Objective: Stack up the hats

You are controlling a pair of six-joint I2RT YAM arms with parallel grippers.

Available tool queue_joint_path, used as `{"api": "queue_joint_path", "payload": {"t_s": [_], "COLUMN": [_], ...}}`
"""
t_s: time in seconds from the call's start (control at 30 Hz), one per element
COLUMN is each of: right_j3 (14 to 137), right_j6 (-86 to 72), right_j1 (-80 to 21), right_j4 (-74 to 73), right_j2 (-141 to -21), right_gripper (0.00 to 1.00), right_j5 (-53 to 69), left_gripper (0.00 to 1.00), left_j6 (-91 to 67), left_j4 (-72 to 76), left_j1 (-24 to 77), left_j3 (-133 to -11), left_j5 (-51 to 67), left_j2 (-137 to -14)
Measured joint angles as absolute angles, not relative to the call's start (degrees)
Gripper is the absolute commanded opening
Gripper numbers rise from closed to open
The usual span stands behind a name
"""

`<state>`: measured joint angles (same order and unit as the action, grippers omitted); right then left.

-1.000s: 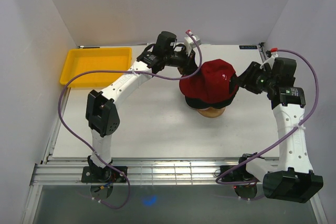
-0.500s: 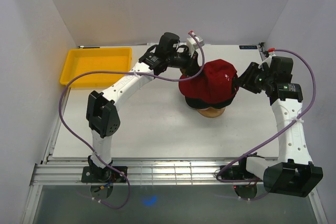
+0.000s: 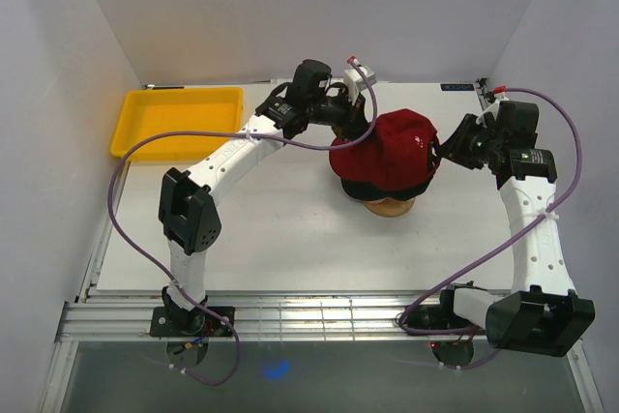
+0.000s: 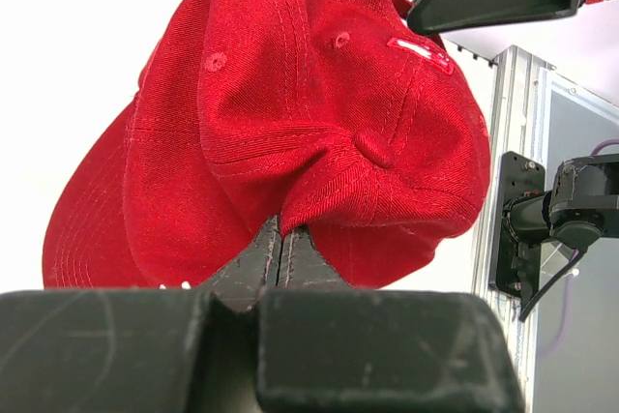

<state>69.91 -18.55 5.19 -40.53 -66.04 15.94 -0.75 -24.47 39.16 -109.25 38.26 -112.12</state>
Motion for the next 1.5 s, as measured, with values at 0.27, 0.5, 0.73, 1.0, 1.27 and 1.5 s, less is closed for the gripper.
{"api": "queue_joint_path", "payload": {"t_s": [0.27,0.5,0.73,1.0,1.27,1.5], "right_j3": [73.41,79.11,80.62,78.59,77.06,77.06], "right_j6": [-18.52,-18.52,-18.52,-18.55,-18.55,-18.55], "right_j1": [5.19,5.19,5.19,5.19,5.17,5.17], "right_j4": [-40.69,-40.97,-41.87,-41.52,-41.25,-40.73], "right_j2": [-68.53,-70.76,-72.38,-72.77,-72.93,-73.73], "right_gripper": [0.17,0.14,0.13,0.12,0.12,0.12], "right_j5": [15.22,14.55,13.41,12.97,12.80,13.17], "left_gripper": [0.00,0.00,0.00,0.00,0.00,0.00], "left_j6": [-0.91,-0.95,-1.13,-1.61,-3.01,-4.75], "left_j4": [-25.10,-25.36,-25.76,-25.82,-22.28,-19.20], "left_j1": [39.18,39.18,39.22,39.40,39.57,39.59], "left_j3": [-109.54,-109.95,-110.69,-110.10,-102.87,-98.76], "left_j5": [37.95,37.60,37.58,37.65,36.56,35.35], "left_j2": [-111.87,-111.55,-111.42,-111.42,-110.30,-109.60]}}
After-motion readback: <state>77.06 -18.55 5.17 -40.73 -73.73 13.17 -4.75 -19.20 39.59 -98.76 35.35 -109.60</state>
